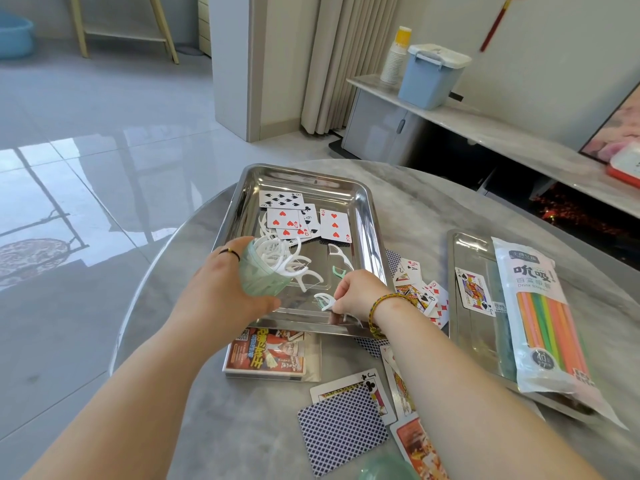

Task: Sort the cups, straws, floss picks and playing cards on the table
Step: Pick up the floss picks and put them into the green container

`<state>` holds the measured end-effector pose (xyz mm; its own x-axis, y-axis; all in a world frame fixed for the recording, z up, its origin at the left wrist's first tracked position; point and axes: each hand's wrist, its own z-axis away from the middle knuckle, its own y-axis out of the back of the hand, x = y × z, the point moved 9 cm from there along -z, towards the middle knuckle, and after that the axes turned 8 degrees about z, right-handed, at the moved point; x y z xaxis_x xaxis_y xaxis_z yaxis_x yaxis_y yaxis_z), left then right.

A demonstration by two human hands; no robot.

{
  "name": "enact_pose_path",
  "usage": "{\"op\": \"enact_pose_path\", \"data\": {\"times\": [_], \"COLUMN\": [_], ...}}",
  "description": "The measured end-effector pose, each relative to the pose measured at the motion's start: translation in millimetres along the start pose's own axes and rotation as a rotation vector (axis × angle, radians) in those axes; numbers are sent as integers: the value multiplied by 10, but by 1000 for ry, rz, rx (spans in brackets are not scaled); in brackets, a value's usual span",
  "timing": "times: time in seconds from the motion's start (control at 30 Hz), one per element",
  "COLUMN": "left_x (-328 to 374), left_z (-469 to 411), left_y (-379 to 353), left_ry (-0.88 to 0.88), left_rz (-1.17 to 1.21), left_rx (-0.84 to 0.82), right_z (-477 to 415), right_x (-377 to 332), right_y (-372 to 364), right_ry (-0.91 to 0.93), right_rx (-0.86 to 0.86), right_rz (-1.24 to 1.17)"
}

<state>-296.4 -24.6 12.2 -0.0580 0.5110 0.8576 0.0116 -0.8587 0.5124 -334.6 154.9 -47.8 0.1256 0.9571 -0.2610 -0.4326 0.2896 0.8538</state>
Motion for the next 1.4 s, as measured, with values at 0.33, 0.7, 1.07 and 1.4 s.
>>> {"op": "enact_pose_path", "data": {"times": [0.33, 0.7, 1.07, 1.4], "left_x": [-15, 9, -2, 51], "left_z": [-2, 5, -10, 6], "left_y": [-36, -115, -78, -93], "left_ry": [4, -20, -34, -69], "left_rz": [-6, -33, 0, -22], "left_rx": [-28, -48, -34, -37], "right_z": [108, 687, 610, 594], "right_x": [11, -576, -520, -724], "right_y": [265, 748, 817, 652], "right_ry": [114, 433, 348, 403], "right_rx": [139, 289, 389, 346], "right_rz": [-596, -825, -651, -573]}}
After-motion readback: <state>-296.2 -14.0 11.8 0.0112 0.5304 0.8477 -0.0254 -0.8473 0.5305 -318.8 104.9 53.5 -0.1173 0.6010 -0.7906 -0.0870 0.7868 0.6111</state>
